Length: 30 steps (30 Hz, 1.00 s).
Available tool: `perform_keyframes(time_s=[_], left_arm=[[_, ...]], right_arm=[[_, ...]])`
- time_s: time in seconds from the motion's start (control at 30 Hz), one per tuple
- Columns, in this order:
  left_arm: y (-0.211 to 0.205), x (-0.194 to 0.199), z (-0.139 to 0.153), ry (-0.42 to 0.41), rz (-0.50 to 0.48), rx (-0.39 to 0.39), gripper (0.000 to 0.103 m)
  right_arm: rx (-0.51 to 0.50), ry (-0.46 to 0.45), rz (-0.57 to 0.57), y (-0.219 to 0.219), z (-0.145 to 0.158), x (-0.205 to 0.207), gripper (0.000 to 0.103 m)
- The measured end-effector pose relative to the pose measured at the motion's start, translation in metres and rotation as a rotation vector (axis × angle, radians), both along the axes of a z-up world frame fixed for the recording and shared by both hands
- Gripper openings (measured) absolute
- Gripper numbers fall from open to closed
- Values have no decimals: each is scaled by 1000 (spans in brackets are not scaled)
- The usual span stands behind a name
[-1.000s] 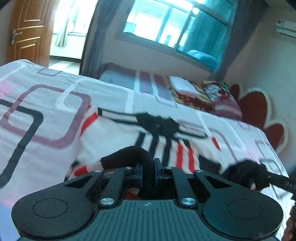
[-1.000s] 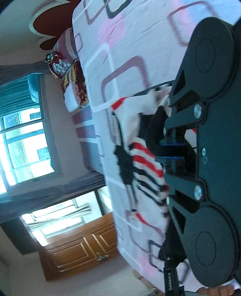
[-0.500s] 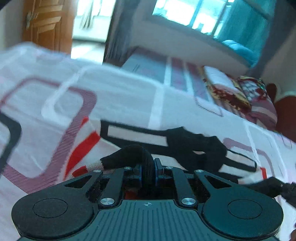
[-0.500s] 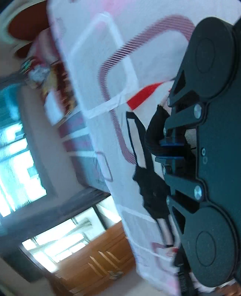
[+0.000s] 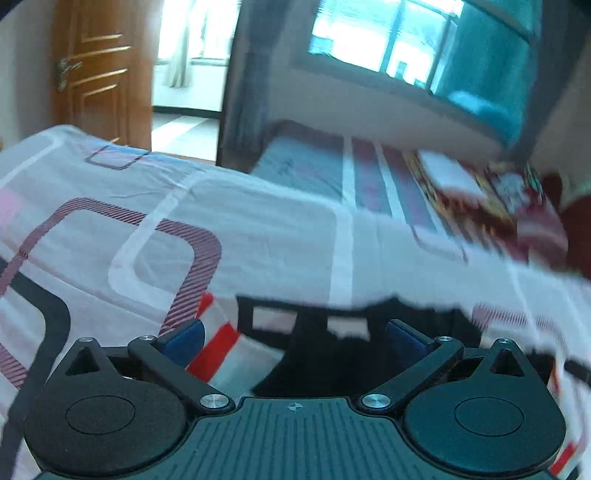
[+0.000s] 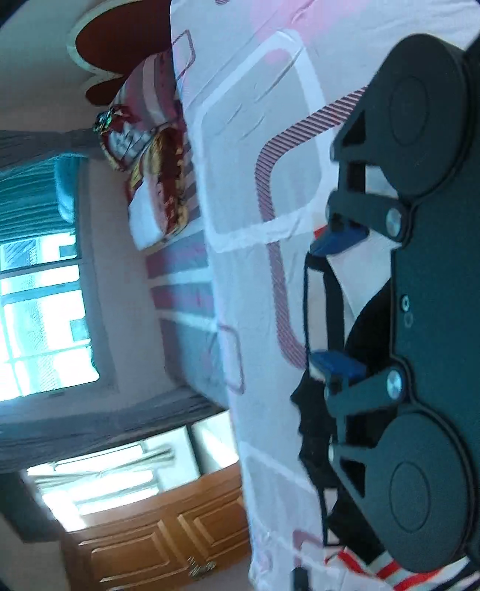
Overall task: Fold small clothes
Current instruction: 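Carry the hem band up over the body toward the black collar, then lay the hem band onto the collar and open both tools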
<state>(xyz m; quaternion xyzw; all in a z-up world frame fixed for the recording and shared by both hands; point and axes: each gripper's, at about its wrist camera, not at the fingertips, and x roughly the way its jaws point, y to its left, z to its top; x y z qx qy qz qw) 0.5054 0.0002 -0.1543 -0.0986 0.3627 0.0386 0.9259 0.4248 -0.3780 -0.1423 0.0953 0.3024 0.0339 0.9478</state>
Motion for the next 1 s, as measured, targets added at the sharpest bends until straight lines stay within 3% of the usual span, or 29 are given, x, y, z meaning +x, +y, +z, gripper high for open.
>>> perform_keyframes(time_s=[0.1, 0.23, 0.27, 0.3, 0.33, 0.43, 0.5, 0.77, 0.93, 0.97, 1.0], left_arm=[[-11, -4, -14, 40, -52, 52, 103], [-20, 2, -33, 93, -63, 104, 100], [-19, 0, -35, 103, -64, 102, 81], [-20, 2, -39, 125, -67, 104, 66], [-21, 1, -41, 119, -55, 124, 64], [-21, -3, -41, 97, -28, 137, 38], [-17, -2, -39, 87, -5, 124, 13], [-10, 2, -35, 62, 6, 109, 11], [-12, 15, -37, 103, -65, 101, 12], [-13, 18, -39, 111, -75, 101, 17], [-13, 19, -39, 114, -80, 99, 30]], right_arm=[[-3, 34, 40, 1, -8, 1, 64], [-65, 115, 41, 9, -28, 11, 54], [-61, 123, 42, 9, -31, 13, 49], [-54, 142, 56, 10, -34, 16, 37], [-60, 160, 66, 13, -38, 19, 27], [-88, 152, 80, 18, -39, 18, 7], [-95, 148, 89, 17, -40, 16, 6], [-112, 46, 54, 15, -26, 18, 5], [-108, 29, 15, 7, -28, 19, 5], [-100, 20, 12, 6, -27, 19, 5], [-95, 21, 22, 8, -26, 20, 5]])
